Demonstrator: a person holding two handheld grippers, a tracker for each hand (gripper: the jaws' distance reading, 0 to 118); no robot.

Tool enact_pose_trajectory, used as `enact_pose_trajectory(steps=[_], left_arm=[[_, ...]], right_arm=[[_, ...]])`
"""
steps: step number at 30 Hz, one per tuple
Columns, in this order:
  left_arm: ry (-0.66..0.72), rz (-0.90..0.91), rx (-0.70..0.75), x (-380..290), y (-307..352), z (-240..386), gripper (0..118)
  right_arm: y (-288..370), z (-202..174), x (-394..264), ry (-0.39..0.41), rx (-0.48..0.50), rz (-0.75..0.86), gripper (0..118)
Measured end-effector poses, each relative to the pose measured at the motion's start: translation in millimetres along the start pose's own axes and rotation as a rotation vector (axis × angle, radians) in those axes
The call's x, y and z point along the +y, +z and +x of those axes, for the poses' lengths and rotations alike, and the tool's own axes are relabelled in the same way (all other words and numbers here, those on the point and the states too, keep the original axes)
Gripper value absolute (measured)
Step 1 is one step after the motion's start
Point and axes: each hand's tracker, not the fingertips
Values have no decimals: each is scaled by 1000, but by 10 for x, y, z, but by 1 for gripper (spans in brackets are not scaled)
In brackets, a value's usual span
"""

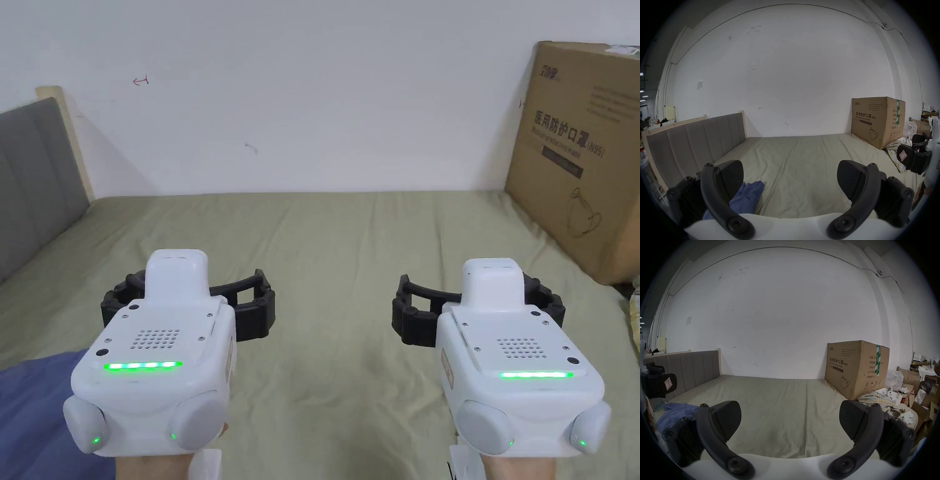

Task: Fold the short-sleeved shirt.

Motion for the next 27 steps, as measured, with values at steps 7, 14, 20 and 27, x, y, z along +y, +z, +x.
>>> enact_pose_trajectory(steps=[7, 14, 20, 27], left_arm=[[0, 11, 3, 16, 1, -21, 116], [10, 12, 2, 4, 9, -37, 116], [22, 14, 0, 13, 4, -43, 116], [-8, -17, 8, 42, 17, -4, 112]], right_arm=[[-5, -19, -9, 0, 3, -6, 118], [-18, -1, 7, -15, 15, -14, 118], [-23, 9, -2, -11, 6, -14, 118], [-8, 25, 2, -16, -10, -10, 118]])
